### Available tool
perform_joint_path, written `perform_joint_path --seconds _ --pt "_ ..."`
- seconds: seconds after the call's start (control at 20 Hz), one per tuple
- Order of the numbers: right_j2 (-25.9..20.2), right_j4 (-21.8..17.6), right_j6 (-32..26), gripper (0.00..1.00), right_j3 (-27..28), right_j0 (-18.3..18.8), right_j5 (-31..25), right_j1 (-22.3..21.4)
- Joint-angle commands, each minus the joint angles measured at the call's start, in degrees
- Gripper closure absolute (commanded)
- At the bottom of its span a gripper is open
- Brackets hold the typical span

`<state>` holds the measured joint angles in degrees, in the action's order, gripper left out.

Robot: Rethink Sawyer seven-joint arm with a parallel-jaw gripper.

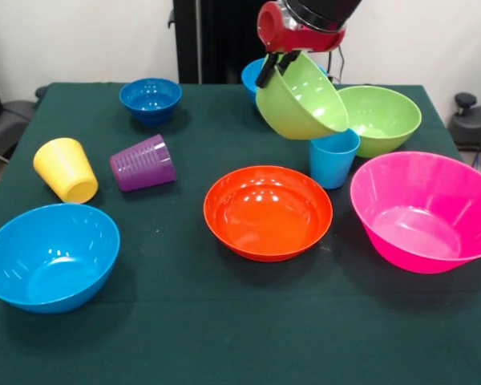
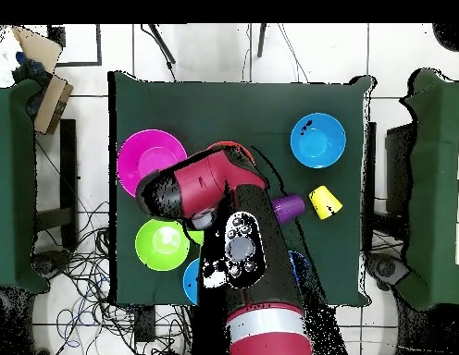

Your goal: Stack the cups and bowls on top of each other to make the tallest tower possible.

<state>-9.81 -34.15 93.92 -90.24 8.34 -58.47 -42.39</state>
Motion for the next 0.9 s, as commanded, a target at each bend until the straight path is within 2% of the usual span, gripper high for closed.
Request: perform_joint_path --seconds 0.05,0.9 --pt "-0.02 1.31 7.59 1.0 2.85 -2.54 -3.1 2.4" --pt "2.64 6.18 7.93 1.0 5.7 -5.15 -6.31 3.33"
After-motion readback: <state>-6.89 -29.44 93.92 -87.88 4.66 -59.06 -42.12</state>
